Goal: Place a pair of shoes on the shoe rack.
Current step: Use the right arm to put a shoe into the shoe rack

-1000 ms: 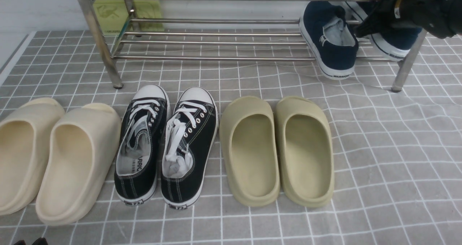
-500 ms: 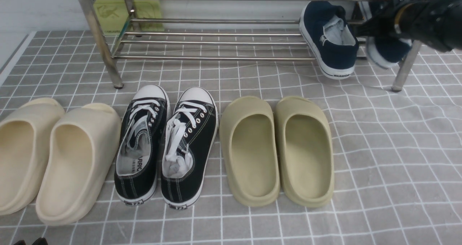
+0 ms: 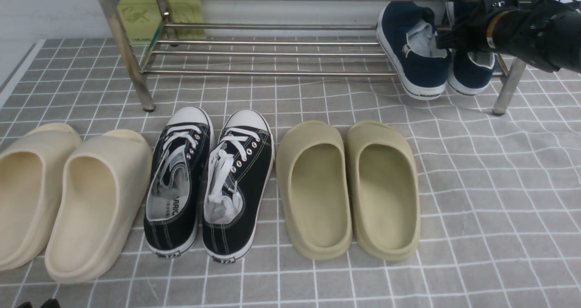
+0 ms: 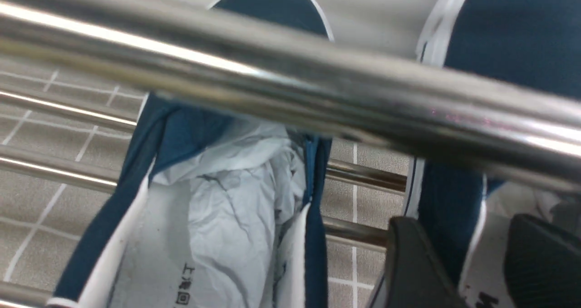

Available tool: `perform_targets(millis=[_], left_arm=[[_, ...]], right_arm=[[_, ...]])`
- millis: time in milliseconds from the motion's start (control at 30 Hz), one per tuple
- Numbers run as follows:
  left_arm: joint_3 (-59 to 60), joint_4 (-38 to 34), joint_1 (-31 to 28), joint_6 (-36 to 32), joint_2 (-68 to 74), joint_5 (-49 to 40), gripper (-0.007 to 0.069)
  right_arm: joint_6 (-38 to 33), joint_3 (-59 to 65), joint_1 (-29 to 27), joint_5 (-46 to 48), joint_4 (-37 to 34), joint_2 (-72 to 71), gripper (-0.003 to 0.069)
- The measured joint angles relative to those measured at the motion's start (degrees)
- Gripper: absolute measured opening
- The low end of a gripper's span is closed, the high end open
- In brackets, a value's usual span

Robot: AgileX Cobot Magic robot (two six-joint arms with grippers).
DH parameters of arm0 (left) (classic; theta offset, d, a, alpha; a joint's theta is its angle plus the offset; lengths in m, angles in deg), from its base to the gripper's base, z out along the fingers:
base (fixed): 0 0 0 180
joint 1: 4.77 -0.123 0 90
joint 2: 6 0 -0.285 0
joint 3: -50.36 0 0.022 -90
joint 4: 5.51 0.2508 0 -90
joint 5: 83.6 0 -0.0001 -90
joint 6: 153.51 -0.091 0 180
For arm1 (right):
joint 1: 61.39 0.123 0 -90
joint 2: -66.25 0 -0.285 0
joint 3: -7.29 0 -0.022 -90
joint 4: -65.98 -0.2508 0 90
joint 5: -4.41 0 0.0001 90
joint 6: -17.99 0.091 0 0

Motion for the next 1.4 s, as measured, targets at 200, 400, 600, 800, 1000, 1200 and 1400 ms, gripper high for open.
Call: perform_targets(millis=[200, 400, 600, 800, 1000, 1200, 1400], left_arm=[[0.0, 0.0, 0.0, 0.0, 0.0, 0.0, 0.0238], [0.0, 0.0, 0.0, 0.0, 0.0, 0.0, 0.0238], [0.0, 0.0, 0.0, 0.0, 0.0, 0.0, 0.0238], [0.0, 0.0, 0.0, 0.0, 0.0, 0.0, 0.0238], [0.0, 0.0, 0.0, 0.0, 0.0, 0.0, 0.0238], [0.0, 0.0, 0.0, 0.0, 0.0, 0.0, 0.0238], [0.0, 0.0, 0.0, 0.0, 0.0, 0.0, 0.0238]], right_arm=[[-1.95, -0.12, 1.23, 4.63, -0.16, -0.33, 0.0054], [-5.41, -0.07, 3.97, 12.36, -0.34, -2.16, 0.0053], [-5.84, -0.07, 5.27, 15.6, -0.86, -2.57, 0.0053], [-5.84, -0.07, 4.43, 12.77, -1.09, -0.94, 0.0053], [-4.27, -0.27, 4.06, 8.46, -0.78, -0.42, 0.0163], [1.76, -1.53, 4.06, 10.86, -0.34, -1.3, 0.0367], [-3.83, -1.7, 5.48, 21.92, -5.69, -8.9, 0.0451]])
